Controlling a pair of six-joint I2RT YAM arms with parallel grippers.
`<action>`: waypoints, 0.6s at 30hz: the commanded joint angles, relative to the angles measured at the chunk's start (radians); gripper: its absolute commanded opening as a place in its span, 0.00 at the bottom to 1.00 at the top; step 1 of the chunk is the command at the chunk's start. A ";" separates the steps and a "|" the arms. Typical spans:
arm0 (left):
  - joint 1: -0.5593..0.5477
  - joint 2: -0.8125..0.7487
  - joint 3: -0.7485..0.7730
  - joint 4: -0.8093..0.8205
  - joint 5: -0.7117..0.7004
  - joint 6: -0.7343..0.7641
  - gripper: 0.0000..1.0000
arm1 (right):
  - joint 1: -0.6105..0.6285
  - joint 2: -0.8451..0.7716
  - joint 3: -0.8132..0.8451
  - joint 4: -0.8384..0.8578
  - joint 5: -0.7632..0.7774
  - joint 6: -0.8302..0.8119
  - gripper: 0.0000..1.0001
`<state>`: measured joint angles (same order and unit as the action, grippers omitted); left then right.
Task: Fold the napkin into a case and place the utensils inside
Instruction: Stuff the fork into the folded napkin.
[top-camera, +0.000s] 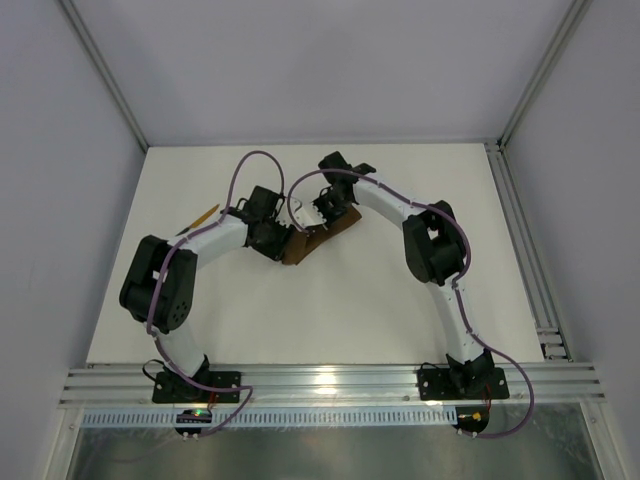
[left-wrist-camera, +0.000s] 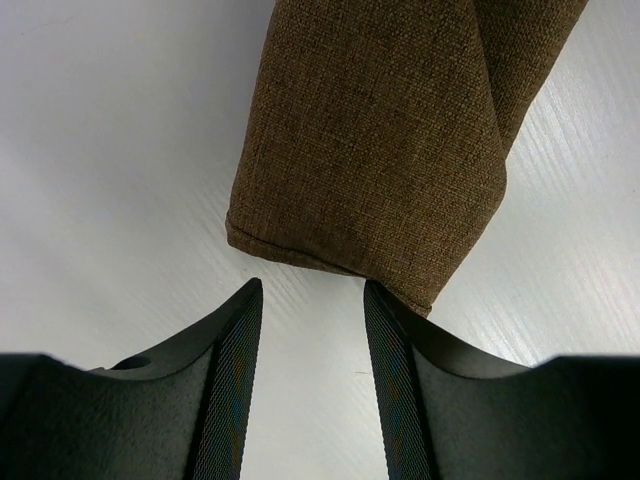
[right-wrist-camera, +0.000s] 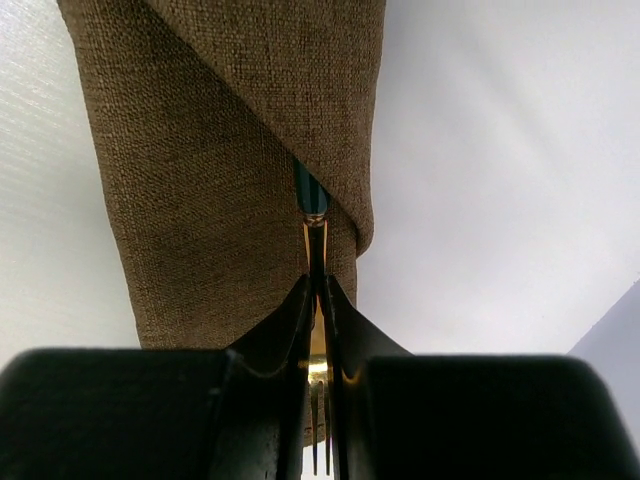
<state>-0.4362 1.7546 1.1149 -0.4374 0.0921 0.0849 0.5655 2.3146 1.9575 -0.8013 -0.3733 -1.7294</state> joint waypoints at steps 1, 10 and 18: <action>0.002 -0.004 -0.009 0.046 0.021 -0.011 0.47 | 0.027 -0.011 0.006 0.037 -0.087 -0.007 0.11; 0.002 -0.020 -0.010 0.035 0.017 -0.002 0.47 | 0.034 0.002 -0.005 0.014 -0.062 0.030 0.13; 0.002 -0.040 -0.010 0.026 0.008 0.007 0.47 | 0.034 -0.030 -0.022 0.059 -0.041 0.051 0.55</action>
<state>-0.4286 1.7546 1.1080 -0.4381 0.0948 0.0856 0.5720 2.3196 1.9377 -0.7765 -0.3885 -1.6943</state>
